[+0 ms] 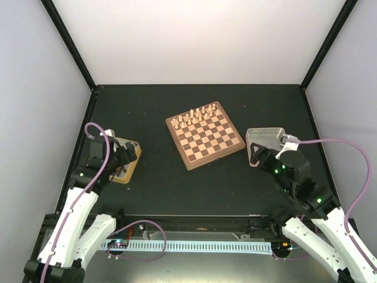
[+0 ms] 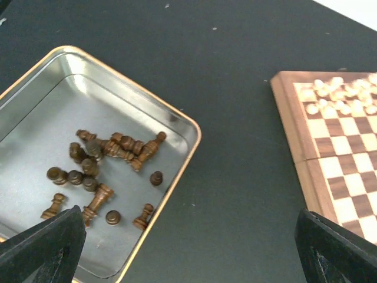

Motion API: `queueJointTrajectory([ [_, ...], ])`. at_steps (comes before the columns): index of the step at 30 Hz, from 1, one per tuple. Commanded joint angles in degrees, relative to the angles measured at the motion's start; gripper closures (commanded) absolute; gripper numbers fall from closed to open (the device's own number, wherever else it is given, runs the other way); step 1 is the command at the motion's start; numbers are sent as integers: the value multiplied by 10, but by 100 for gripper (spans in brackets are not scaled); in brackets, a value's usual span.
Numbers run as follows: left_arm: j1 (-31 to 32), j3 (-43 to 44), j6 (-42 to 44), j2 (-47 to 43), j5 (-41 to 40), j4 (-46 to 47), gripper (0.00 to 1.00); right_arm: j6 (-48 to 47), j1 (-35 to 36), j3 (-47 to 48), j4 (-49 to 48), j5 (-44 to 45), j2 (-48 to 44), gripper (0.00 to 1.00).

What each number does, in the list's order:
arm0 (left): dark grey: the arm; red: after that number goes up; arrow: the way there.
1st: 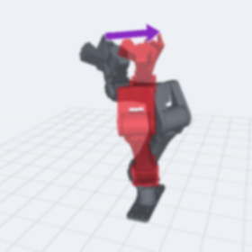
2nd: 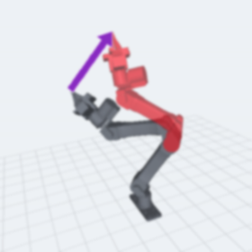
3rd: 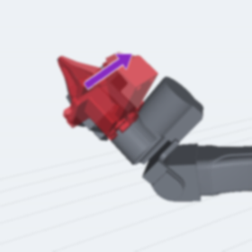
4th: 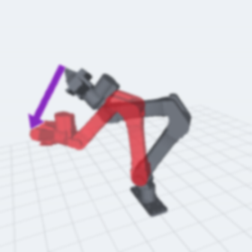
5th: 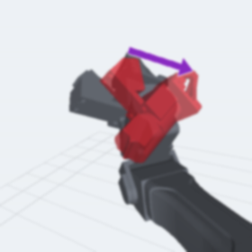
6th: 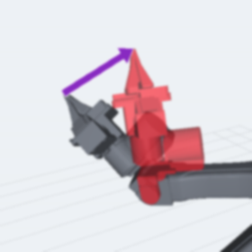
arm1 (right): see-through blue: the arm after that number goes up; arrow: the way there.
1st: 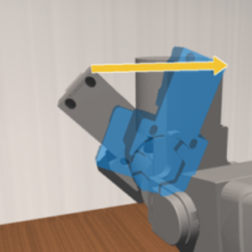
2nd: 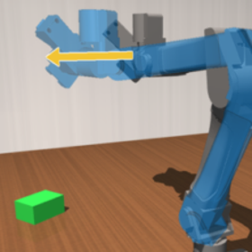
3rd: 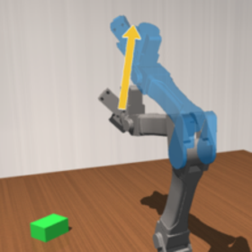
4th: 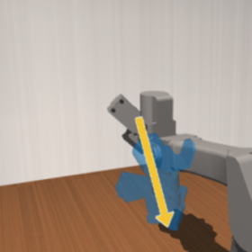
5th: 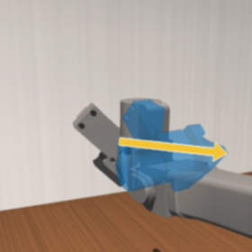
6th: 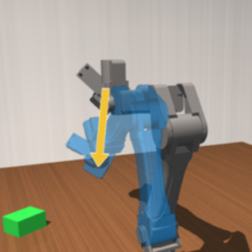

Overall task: Set up the chess pieces on the board
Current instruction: Move the storage box to the center of the board.

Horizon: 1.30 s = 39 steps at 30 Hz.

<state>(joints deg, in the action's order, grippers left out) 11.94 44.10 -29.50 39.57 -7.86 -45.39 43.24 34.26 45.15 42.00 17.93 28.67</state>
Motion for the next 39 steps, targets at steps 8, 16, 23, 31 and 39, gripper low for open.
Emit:
queueJointTrajectory([
  [8,-88,-76,-47,61,92,12,1,7,-1,-48,-110,-106,75,12],
  [16,-91,-86,-45,142,174,38,1,36,-2,-80,-151,-137,115,13],
  [23,-90,-78,-7,244,167,89,7,31,-2,-82,-168,-128,139,13],
  [31,-81,-75,7,264,304,188,29,27,-1,-91,-178,-115,154,13],
  [39,-70,-66,-17,351,514,302,30,16,-2,-81,-191,-112,196,13],
])
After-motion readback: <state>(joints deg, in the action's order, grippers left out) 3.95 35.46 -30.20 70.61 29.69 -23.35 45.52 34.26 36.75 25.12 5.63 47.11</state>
